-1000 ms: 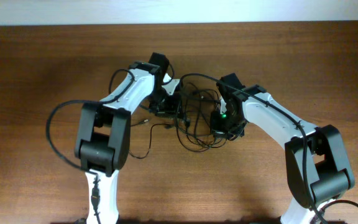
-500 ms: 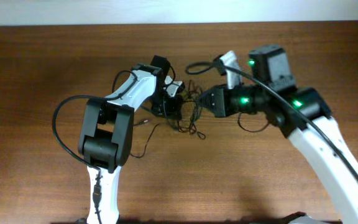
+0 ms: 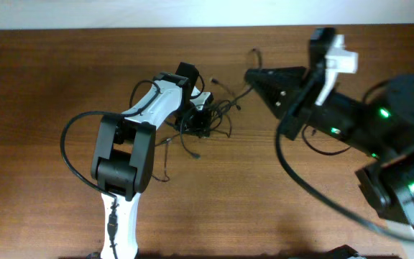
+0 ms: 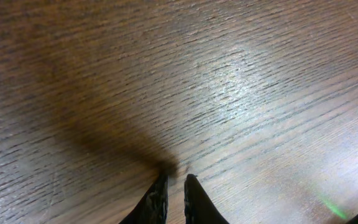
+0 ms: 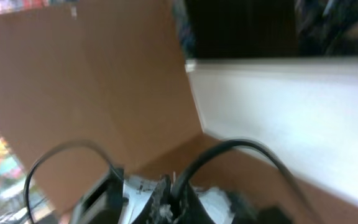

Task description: Untangle cables

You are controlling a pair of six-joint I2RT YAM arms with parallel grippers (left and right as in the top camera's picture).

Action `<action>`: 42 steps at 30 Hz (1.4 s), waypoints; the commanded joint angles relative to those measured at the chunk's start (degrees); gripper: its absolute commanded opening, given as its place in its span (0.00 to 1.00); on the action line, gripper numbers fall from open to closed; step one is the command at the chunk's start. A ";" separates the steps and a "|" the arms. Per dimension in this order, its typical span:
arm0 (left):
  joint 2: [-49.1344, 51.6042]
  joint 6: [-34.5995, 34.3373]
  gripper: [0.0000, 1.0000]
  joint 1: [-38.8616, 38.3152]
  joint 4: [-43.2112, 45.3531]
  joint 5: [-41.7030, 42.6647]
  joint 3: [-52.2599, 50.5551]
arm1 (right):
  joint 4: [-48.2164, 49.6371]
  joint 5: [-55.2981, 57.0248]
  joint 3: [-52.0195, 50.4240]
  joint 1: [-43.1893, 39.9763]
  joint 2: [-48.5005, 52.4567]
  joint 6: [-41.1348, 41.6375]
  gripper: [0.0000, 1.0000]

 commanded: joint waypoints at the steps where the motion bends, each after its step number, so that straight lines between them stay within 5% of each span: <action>1: 2.95 -0.81 0.12 0.46 0.68 -8.15 -1.29 | 5.05 12.66 2.45 0.24 -4.37 0.22 0.04; 9: 3.02 -1.01 0.13 0.46 1.60 -8.17 -1.29 | 10.62 33.09 2.45 0.24 -6.36 -3.80 0.04; 11: 3.04 -1.01 0.13 0.46 1.64 -8.17 -1.29 | 5.90 36.33 2.45 0.24 -6.29 -4.13 0.04; 14: 3.10 -0.98 0.29 0.46 1.68 -8.17 -1.29 | -6.75 42.10 2.43 0.24 -5.51 -4.11 0.04; 21: 1.53 -0.98 0.06 0.70 1.70 -8.61 -0.46 | -32.44 41.55 2.43 0.24 1.66 -3.82 0.04; 23: -2.95 -1.77 0.06 0.85 1.31 -15.30 1.46 | -36.72 40.89 2.43 0.24 2.80 -3.58 0.04; 26: -10.93 -11.89 0.05 0.85 1.14 -36.17 2.19 | -40.39 40.89 2.43 0.24 2.84 -1.03 0.04; 28: -14.75 -14.82 0.06 0.85 1.16 -39.80 2.19 | -41.81 40.94 2.43 0.24 2.84 -0.72 0.04; 36: -15.37 -15.58 0.19 -3.23 1.25 -12.55 2.03 | -46.84 33.31 2.40 -12.98 4.00 5.20 0.04; 42: -9.99 -24.06 0.15 -11.45 3.10 -12.11 2.03 | -53.11 23.39 2.40 -20.13 15.67 4.76 0.04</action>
